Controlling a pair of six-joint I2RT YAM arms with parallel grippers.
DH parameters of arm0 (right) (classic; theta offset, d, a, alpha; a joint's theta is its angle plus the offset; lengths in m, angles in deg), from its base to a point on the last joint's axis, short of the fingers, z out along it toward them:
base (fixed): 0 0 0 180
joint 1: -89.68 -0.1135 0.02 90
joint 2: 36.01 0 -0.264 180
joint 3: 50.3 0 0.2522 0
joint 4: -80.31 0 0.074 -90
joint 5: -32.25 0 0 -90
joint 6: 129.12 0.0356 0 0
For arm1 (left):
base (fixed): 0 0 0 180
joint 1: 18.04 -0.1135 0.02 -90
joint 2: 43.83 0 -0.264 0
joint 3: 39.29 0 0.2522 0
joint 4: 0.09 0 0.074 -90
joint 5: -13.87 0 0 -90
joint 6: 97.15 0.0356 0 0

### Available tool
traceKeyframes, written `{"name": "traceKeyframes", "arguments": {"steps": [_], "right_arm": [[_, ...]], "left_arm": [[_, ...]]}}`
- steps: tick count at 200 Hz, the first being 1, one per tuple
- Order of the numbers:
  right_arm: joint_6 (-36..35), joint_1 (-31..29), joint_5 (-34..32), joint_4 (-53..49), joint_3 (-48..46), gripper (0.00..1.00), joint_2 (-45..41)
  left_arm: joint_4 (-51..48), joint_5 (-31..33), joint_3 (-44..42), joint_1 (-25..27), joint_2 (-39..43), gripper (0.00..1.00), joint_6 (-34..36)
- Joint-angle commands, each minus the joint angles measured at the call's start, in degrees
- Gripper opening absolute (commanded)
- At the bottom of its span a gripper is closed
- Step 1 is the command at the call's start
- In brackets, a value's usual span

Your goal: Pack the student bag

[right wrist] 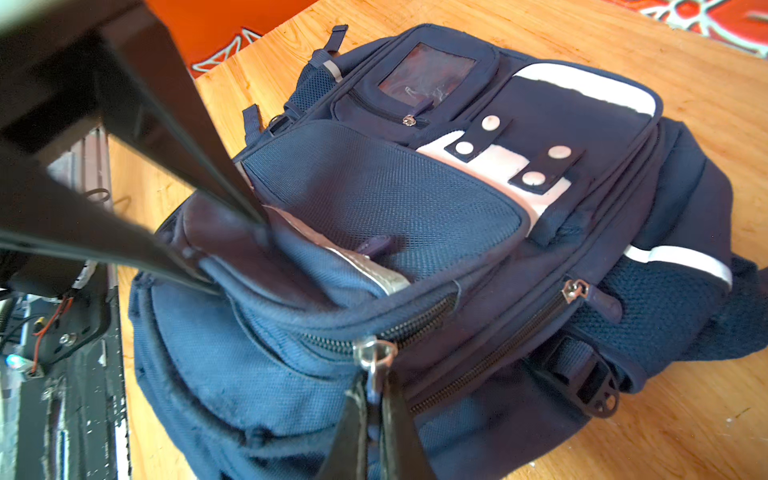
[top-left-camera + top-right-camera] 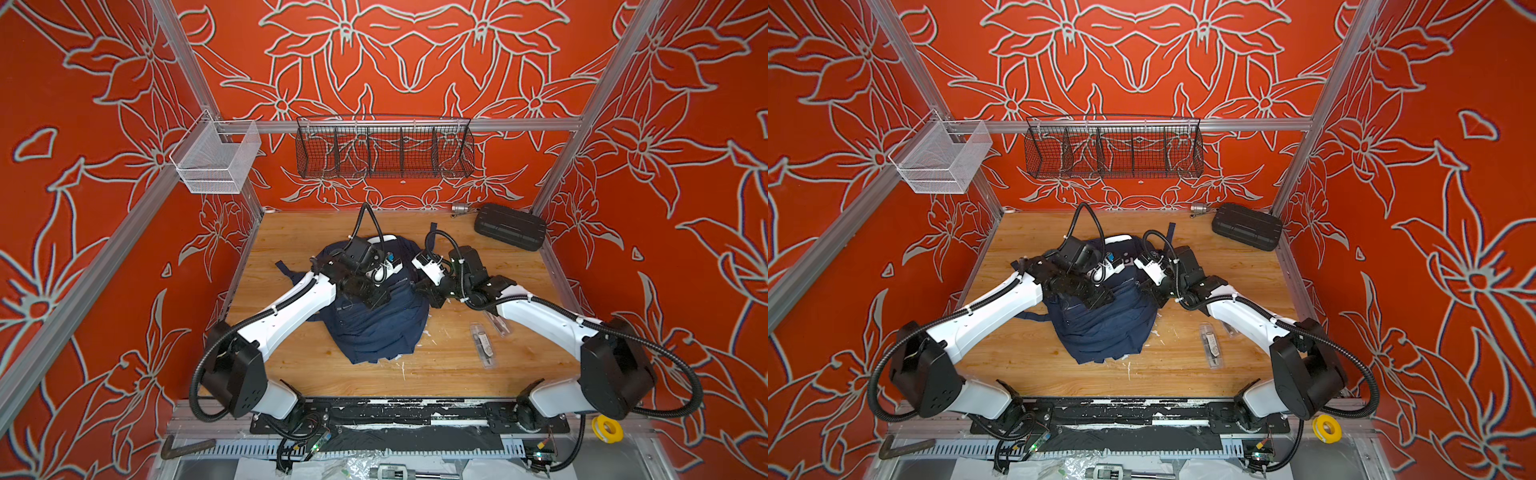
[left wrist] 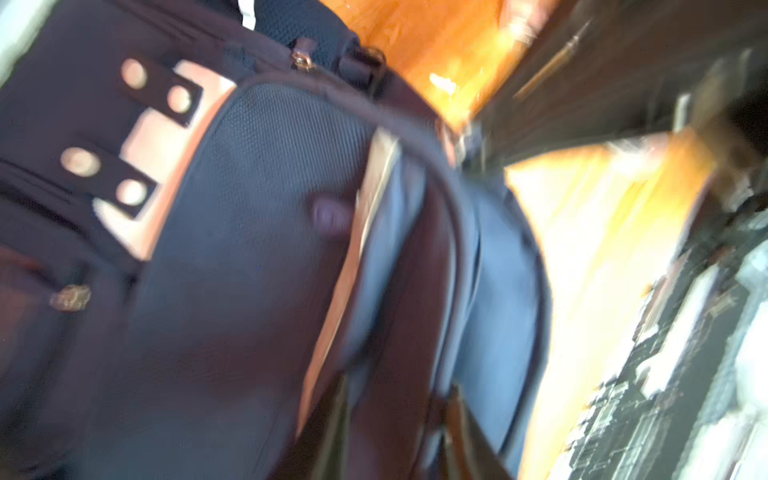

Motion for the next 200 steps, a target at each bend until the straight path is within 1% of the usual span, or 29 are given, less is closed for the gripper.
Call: {"name": "traceKeyframes", "arguments": {"steps": [1,28,54,64,68,69,70,72,73,74,82,86,88,116,142,157,180,200], "right_arm": [[0.42,0.67,3.63,0.66,1.2,0.0,-1.74],[0.75,0.75,4.37,0.32,1.74,0.0,-1.0],[0.74,0.71,4.56,-0.02,2.08,0.0,-0.92],[0.67,0.73,4.61,-0.51,2.43,0.0,-0.84],[0.62,0.72,4.6,-0.77,2.59,0.0,-0.83],[0.58,0.69,4.62,-0.85,2.65,0.0,-0.83],[0.51,0.72,4.58,-0.93,2.73,0.0,-0.83],[0.46,0.68,4.62,-1.01,2.78,0.0,-0.78],[0.45,0.67,4.67,-1.1,2.83,0.0,-0.76],[0.44,0.67,4.65,-1.14,2.86,0.0,-0.8],[0.55,0.63,4.45,-1.82,3.44,0.0,-0.66],[0.68,0.51,4.31,-2.36,3.78,0.0,-0.61],[0.74,0.54,4.2,-2.54,3.83,0.0,-0.64],[1.76,-2.96,1.99,-3.63,4.73,0.0,-1.85],[4.97,-7.07,0.03,-3.14,4.34,0.0,-3.4],[6.87,-9.28,-0.66,-2.63,4.38,0.0,-3.5],[10.77,-10.06,-1.93,0.52,3.94,0.0,-2.61],[11.57,-9.61,-4.49,2.69,3.53,0.0,-1.67]], "left_arm": [[0.79,3.43,-4.58,-0.52,4.7,0.42,9.34],[4.07,6.76,-10.01,-0.53,7.43,0.48,9.08],[5.8,11.32,-12.41,-0.49,6.76,0.49,9.13],[6.1,13.0,-12.39,-0.51,5.95,0.47,8.91],[6.18,13.35,-12.36,-0.52,5.69,0.43,8.86],[6.19,13.42,-12.3,-0.53,5.61,0.39,8.86],[6.24,13.5,-12.32,-0.53,5.57,0.39,8.84],[6.27,13.56,-12.24,-0.53,5.48,0.35,8.8],[6.32,13.61,-12.2,-0.58,5.42,0.29,8.8],[6.35,13.64,-12.14,-0.6,5.35,0.29,8.63],[6.09,13.47,-11.26,-0.59,4.98,0.09,7.86],[5.88,13.29,-10.68,-0.57,4.8,0.02,7.36],[5.79,13.24,-10.41,-0.57,4.78,0.0,7.11],[5.13,11.68,-6.49,-0.62,4.95,0.0,2.86],[5.17,13.11,-3.69,-0.53,4.9,0.0,0.09],[4.21,12.26,-1.28,-0.48,4.18,0.0,-0.79],[1.02,10.89,2.47,0.0,2.74,0.0,-2.4],[-1.96,9.53,4.44,-0.01,2.27,0.0,-4.13]]}}
